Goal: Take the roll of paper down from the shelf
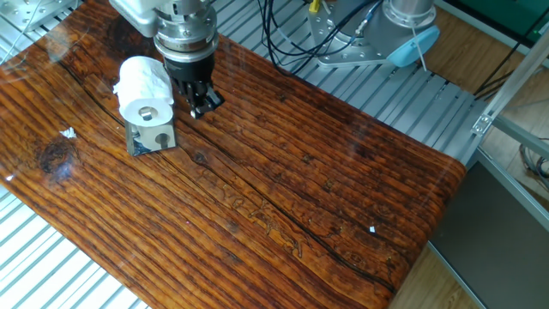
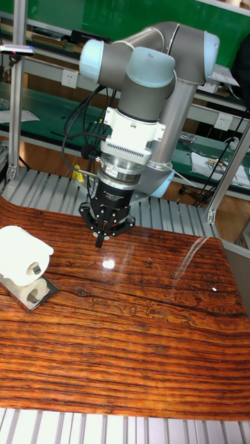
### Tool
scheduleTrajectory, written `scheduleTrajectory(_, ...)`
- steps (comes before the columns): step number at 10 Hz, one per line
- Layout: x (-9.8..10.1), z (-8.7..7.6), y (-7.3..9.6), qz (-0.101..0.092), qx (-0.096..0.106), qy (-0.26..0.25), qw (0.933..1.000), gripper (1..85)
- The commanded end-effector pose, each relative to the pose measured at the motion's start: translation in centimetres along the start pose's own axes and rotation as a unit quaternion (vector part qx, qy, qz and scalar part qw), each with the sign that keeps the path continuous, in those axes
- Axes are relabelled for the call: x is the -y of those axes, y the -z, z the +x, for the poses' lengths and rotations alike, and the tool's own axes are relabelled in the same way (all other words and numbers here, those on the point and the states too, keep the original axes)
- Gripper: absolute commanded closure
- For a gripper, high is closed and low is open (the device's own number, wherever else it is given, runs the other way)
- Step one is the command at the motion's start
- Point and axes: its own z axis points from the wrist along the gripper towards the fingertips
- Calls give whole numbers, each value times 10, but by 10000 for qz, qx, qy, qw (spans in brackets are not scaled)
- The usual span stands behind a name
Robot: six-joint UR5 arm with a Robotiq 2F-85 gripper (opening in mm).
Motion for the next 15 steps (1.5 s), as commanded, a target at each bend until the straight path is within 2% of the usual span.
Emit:
scheduleTrajectory(1,-8,-1,1,-159,29,501,9986,847)
scheduleTrajectory(2,4,3,1,-36,-109,770,9970,847)
scheduleTrajectory(3,12,1,0,-162,-158,1098,9937,703)
scheduleTrajectory(4,23,-4,1,-234,-178,1323,9908,627)
scheduleTrajectory(5,41,-12,5,-288,-233,1655,9855,607)
scheduleTrajectory(6,60,-14,9,-334,-366,2100,9764,457)
scheduleTrajectory(7,74,-17,10,-391,-413,2428,9684,380)
scheduleTrajectory(8,81,-20,8,-493,-371,2595,9638,360)
scheduleTrajectory(10,108,-26,3,-491,-329,3109,9486,250)
scheduleTrajectory(12,119,-25,-6,-607,-195,3426,9373,173)
scheduleTrajectory(13,126,-28,-9,-646,-131,3687,9272,127)
scheduleTrajectory(15,139,-28,-7,-684,-146,4047,9118,40)
